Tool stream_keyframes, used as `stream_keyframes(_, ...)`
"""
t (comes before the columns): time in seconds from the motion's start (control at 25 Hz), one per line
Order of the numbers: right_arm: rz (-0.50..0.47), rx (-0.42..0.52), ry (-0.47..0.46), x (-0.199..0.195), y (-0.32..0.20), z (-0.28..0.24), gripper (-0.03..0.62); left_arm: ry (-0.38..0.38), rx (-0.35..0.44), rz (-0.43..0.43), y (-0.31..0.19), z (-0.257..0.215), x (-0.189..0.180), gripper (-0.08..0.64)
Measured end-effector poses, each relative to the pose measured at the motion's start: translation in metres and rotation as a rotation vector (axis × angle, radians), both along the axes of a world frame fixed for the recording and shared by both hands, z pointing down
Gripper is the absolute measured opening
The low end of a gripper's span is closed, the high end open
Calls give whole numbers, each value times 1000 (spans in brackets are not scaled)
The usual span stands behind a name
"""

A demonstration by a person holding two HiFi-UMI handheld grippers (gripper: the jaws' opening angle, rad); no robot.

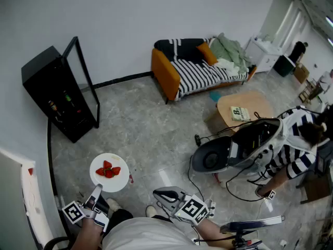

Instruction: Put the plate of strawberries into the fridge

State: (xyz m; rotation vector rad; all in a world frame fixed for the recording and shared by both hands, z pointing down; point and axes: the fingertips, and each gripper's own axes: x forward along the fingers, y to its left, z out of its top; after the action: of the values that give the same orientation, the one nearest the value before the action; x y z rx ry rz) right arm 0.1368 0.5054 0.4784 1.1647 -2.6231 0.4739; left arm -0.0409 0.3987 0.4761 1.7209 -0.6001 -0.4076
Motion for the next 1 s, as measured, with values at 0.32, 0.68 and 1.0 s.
stream_keyframes(0.32, -27, -2, 45, -33, -57, 6, 18, 56, -38, -35, -46, 16, -30, 20)
stream_keyframes(0.68, -120, -2, 58, -118, -154, -12, 21, 93, -65, -130, -119, 32, -117, 20)
stream_keyframes(1.0, -104, 110, 61, -181, -241, -35, 113, 59, -72, -194, -193, 46, -195, 20)
